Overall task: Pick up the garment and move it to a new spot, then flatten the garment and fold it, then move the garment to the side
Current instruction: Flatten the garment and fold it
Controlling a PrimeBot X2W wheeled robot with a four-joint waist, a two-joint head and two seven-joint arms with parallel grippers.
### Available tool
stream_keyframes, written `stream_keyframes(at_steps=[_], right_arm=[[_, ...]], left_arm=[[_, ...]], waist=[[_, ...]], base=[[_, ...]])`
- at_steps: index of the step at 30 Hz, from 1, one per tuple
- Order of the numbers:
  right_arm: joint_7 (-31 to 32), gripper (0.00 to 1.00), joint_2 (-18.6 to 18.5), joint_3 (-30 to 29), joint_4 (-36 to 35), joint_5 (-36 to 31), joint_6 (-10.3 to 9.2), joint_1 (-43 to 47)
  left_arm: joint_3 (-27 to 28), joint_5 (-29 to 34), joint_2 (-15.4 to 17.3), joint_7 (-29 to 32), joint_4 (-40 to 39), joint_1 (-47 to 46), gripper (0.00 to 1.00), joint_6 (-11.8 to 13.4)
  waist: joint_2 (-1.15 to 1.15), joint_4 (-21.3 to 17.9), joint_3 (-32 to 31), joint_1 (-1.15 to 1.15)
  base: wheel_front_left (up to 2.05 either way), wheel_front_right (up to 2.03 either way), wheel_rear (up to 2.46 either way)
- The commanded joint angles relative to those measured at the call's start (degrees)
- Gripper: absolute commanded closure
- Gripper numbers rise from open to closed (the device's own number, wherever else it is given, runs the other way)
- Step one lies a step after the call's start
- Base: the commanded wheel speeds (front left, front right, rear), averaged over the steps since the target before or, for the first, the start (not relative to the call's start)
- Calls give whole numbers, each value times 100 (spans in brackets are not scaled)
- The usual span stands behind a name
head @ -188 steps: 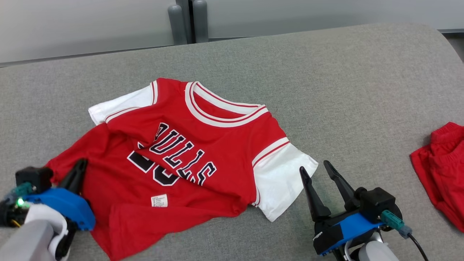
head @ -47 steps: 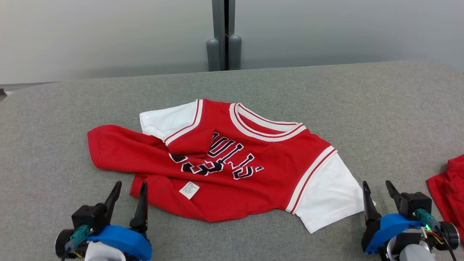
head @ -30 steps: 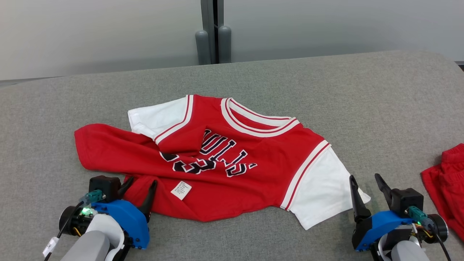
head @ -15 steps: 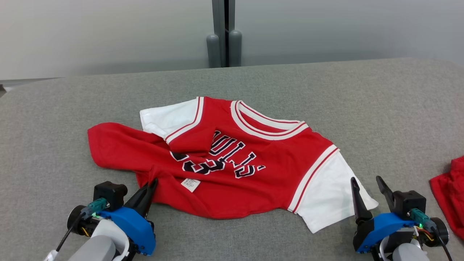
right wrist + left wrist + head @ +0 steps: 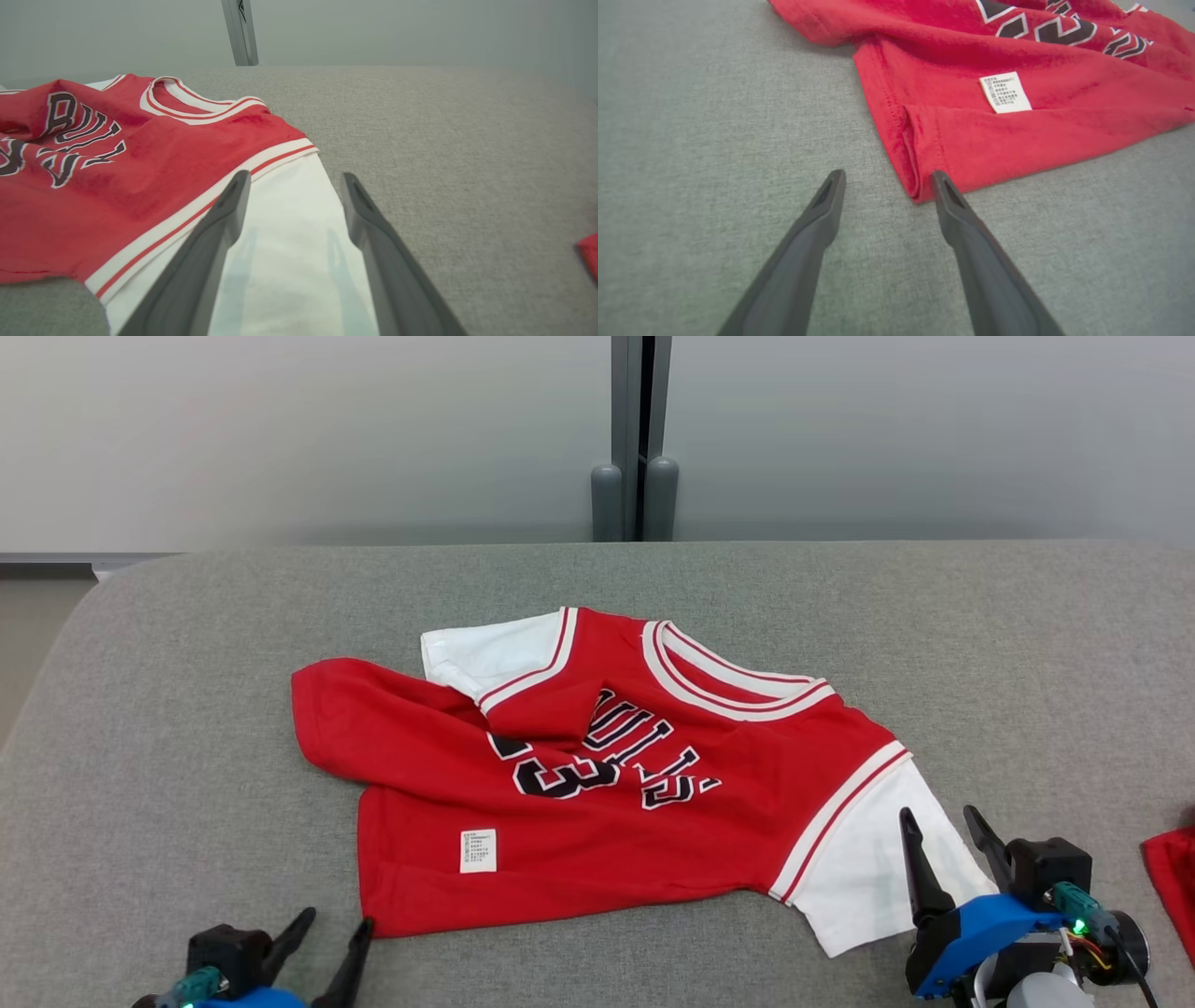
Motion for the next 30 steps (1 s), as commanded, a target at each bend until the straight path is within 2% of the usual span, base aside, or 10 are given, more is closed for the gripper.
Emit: stream_keyframes(at_steps=[1, 7, 13, 15, 17, 22, 26, 30], right_arm=[[-2, 0, -28, 13, 19, 30, -2, -26], [-1, 0, -28, 42, 49, 46, -2, -22], [-1, 0, -27, 139, -29, 102, -2, -41], [-1, 0, -29, 154, -172, 131, -2, -17], [-1, 0, -26, 244, -512, 231, -2, 34], [-1, 0, -26, 461, -1071, 408, -2, 203], [-1, 0, -29, 539, -1207, 463, -2, 366], [-1, 0, -27, 611, -1130, 443, -2, 503]], left_arm=[[170, -47, 4, -22, -17, 21, 0, 10], [855, 149, -197, -23, -248, 119, 0, 10], [1058, 408, -398, -23, -330, -137, 0, 10], [1262, 562, -469, -23, -339, -177, 0, 84], [1647, 862, -604, -24, -394, -118, 0, 388], [2279, 1379, -872, -24, -573, 200, 0, 782], [2680, 1785, -1102, -24, -715, 512, 0, 868], [2954, 2146, -1312, -24, -821, 806, 0, 810]], waist=[[0, -3, -25, 1], [0, -54, -85, 1], [0, -226, -65, 1], [0, -288, -76, 1], [0, -375, -124, 1], [0, -481, -279, 1], [0, -501, -404, 1], [0, -481, -521, 1]], base=[[0, 0, 0], [0, 0, 0], [0, 0, 0], [0, 0, 0], [0, 0, 0], [0, 0, 0], [0, 0, 0], [0, 0, 0]])
